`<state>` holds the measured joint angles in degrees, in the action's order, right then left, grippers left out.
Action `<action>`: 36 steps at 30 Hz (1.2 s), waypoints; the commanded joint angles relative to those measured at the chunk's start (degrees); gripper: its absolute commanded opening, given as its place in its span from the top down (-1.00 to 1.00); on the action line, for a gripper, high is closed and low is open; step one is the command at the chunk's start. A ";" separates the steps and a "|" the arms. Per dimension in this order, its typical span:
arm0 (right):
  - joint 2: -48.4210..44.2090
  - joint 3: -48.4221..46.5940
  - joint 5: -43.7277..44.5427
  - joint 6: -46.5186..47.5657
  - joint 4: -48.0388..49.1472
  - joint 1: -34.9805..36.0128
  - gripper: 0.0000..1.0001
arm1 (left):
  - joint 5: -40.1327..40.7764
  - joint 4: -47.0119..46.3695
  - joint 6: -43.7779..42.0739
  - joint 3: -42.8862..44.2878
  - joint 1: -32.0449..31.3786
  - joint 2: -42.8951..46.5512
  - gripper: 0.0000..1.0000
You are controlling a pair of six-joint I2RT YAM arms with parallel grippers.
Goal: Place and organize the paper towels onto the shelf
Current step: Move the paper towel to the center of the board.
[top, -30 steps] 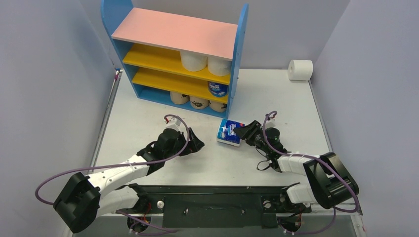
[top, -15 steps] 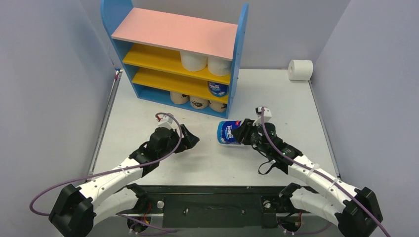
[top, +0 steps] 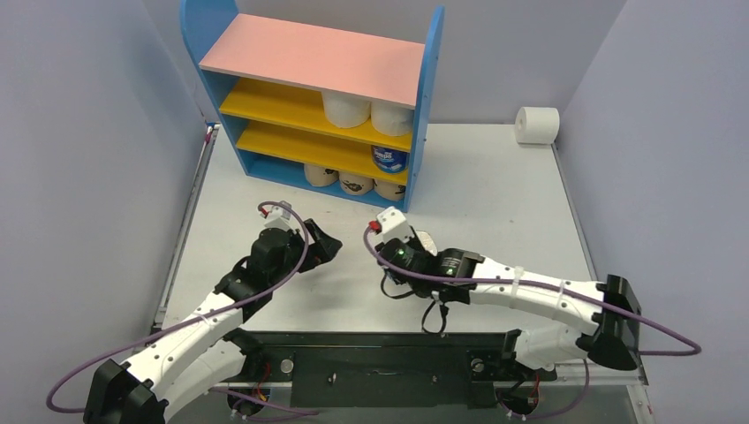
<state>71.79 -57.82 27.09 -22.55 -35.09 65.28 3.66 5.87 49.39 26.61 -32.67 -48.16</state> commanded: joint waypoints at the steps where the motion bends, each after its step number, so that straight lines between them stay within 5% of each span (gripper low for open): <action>1: 7.64 -7.22 10.63 5.88 -6.78 5.15 0.35 | 1.32 2.03 -1.30 1.41 0.88 2.12 -0.74; 14: 17.96 -10.24 3.78 8.50 -5.15 7.33 0.28 | 1.78 2.53 -1.46 -0.33 2.45 4.73 -0.76; 21: 17.35 -8.86 1.81 6.96 -4.39 7.46 -0.03 | 2.06 3.11 -1.39 -0.22 2.68 4.00 -0.89; 32: 6.28 -5.30 2.14 3.34 -2.65 6.77 -0.41 | 6.31 5.48 4.43 0.31 4.41 1.97 -0.93; 36: -4.24 1.46 6.18 -2.27 2.58 3.19 -0.43 | -4.97 -1.13 5.10 -1.43 8.56 1.83 -0.93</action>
<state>77.82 -61.28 28.10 -18.74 -37.98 71.66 5.96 10.98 52.69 25.69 -26.92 -46.26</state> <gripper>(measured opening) 0.715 0.966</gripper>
